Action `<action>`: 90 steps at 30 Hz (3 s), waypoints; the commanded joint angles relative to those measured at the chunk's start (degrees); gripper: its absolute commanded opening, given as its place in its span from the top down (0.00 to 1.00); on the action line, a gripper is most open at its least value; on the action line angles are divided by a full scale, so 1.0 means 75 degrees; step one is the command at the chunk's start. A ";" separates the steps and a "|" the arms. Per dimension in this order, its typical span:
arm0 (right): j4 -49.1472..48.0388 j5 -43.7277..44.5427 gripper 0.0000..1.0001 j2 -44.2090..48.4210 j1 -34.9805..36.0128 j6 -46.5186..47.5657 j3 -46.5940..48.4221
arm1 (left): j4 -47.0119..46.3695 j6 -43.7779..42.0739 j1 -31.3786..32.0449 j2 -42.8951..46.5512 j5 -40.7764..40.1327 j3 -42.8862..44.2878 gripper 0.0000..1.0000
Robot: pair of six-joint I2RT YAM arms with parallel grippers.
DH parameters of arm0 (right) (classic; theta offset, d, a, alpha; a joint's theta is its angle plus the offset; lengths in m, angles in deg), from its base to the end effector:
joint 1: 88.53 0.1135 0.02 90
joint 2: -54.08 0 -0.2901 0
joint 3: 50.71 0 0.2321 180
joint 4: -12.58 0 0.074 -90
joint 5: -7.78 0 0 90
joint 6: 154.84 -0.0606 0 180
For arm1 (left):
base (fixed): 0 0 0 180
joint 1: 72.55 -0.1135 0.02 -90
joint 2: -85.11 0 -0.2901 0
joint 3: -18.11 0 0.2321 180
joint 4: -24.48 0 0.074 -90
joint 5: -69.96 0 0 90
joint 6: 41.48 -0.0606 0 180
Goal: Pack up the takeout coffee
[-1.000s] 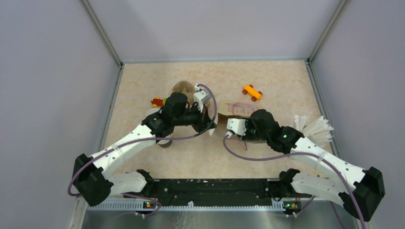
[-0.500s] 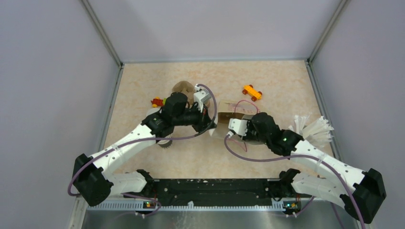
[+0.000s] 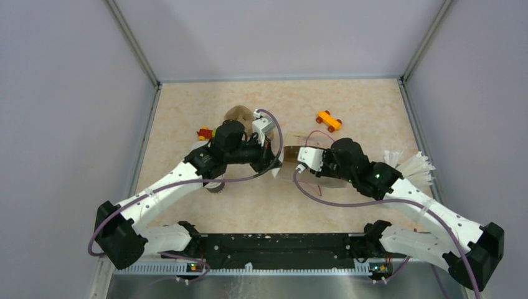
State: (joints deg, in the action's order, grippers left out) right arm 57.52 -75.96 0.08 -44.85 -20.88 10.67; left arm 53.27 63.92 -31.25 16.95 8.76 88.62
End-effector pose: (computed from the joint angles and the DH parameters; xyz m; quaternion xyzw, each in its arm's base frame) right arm 0.1391 0.1237 0.2962 -0.6028 0.6630 -0.0501 0.4410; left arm 0.1744 -0.1921 0.3357 0.3122 0.7731 -0.4283 0.3485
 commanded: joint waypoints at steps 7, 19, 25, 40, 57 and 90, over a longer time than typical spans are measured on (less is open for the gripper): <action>0.1017 -0.0722 0.66 0.0252 -0.0088 -0.0698 0.1073 | -0.0060 0.0224 0.0032 0.0121 -0.0124 0.0410 0.98; 0.1484 -0.1245 0.66 0.0309 -0.0082 -0.1510 0.2678 | 0.0731 0.0777 0.0027 -0.0232 -0.0022 0.1580 0.99; 0.1517 -0.1068 0.66 0.0464 -0.0082 -0.1970 0.3184 | 0.1030 0.1320 0.0026 -0.0397 0.0026 0.1840 1.00; -0.0220 0.1072 0.63 0.1251 -0.0082 -0.4688 0.2709 | 0.2470 0.2289 0.0014 -0.1348 -0.0111 0.3300 0.99; 0.1818 0.3513 0.65 0.0348 -0.0082 -0.9639 0.4604 | 0.3139 0.2502 -0.0072 -0.1945 -0.0990 0.4018 0.87; 0.7490 0.3304 0.69 0.0532 -0.1497 -1.3748 0.4570 | 0.1931 0.0546 -0.0218 0.0611 -0.2441 0.3164 0.01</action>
State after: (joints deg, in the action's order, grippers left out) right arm 113.38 -49.62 4.36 -54.68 -123.14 44.50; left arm 70.08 69.88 -32.76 19.97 -8.14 114.04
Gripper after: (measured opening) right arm 0.310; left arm 0.987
